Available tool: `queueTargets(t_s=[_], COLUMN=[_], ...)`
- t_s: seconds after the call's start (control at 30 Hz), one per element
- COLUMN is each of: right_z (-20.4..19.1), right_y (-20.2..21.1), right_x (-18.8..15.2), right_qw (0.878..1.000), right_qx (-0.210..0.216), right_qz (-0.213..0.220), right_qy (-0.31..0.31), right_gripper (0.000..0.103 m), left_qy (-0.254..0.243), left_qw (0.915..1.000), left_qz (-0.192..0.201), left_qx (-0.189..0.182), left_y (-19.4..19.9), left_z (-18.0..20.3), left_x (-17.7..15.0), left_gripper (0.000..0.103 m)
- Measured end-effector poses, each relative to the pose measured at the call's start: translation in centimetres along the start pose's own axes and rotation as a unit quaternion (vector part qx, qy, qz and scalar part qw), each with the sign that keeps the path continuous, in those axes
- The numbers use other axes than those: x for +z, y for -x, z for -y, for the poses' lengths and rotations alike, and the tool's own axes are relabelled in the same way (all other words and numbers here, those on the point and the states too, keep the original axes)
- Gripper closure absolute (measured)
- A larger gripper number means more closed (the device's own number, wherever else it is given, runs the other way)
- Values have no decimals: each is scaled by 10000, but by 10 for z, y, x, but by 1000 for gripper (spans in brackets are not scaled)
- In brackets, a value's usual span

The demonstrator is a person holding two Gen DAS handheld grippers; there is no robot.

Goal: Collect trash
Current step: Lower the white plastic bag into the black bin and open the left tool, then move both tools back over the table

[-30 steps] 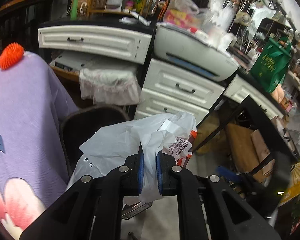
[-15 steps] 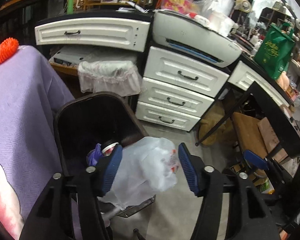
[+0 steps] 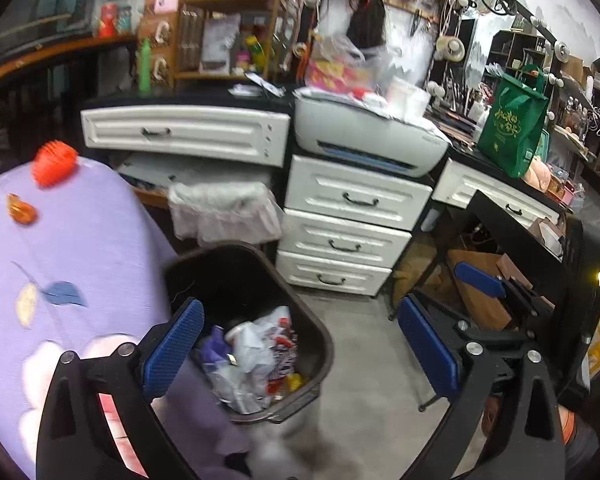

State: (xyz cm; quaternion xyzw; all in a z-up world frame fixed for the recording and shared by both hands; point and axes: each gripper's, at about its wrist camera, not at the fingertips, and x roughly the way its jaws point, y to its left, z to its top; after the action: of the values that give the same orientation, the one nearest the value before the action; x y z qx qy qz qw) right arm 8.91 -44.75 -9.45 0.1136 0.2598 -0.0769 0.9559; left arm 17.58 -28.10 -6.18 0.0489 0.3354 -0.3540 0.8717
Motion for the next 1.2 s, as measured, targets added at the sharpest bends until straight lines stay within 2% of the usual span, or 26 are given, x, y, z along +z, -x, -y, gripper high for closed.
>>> queueTargets(t_s=[0.2, 0.33, 0.43, 0.6, 0.73, 0.87, 1.0, 1.2], right_z=[-41, -68, -86, -116, -142, -156, -165, -174], right_y=[-7, -21, -33, -44, -55, -69, -79, -95], right_x=[23, 34, 44, 60, 70, 75, 84, 96], right_qw=[9988, 9970, 9933, 9877, 9813, 9765, 9757, 9743], right_qx=[430, 708, 1075, 1433, 1670, 1812, 1798, 1769], right_qz=[89, -42, -202, -253, -437, -678, -709, -660], right_qy=[223, 320, 362, 576, 847, 946, 1030, 1228], right_gripper=[8, 8, 8, 8, 8, 8, 8, 8], left_qy=[-6, 38, 49, 235, 624, 1098, 1218, 1717], left_qw=[9983, 9965, 9933, 9867, 9790, 9738, 9669, 9619], left_qz=[200, 292, 329, 165, 16, -56, -215, -437], left_qx=[552, 777, 1111, 1600, 1941, 1993, 2230, 2080], left_y=[34, 53, 63, 70, 71, 69, 55, 23], left_z=[-33, -56, -76, -120, -166, -209, -240, -279], left_x=[3, 1, 0, 1, 4, 8, 17, 40], left_gripper=[6, 6, 6, 6, 6, 6, 6, 6])
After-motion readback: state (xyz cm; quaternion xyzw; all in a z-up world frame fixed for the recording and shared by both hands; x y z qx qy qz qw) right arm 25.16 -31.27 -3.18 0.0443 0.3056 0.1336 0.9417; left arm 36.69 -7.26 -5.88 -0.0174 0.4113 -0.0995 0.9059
